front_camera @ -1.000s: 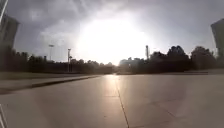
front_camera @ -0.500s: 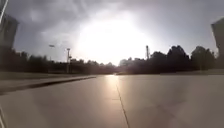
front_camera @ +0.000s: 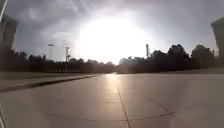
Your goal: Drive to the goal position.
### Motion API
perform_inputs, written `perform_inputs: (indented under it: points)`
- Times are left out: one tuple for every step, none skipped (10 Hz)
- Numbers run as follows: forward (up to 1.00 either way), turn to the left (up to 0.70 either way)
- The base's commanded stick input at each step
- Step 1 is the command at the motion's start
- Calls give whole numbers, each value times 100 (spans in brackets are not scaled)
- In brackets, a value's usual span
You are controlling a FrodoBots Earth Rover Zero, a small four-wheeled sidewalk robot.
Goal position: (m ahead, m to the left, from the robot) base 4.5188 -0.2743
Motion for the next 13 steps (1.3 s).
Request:
perform_inputs:
  points:
    - [46, 46]
    - [46, 46]
    - [60, 0]
    - [60, 0]
    - [60, 0]
    - [60, 0]
    - [61, 0]
    - [61, 0]
    - [60, 0]
    - [60, 0]
    - [60, 0]
    - [59, 0]
    - [59, 0]
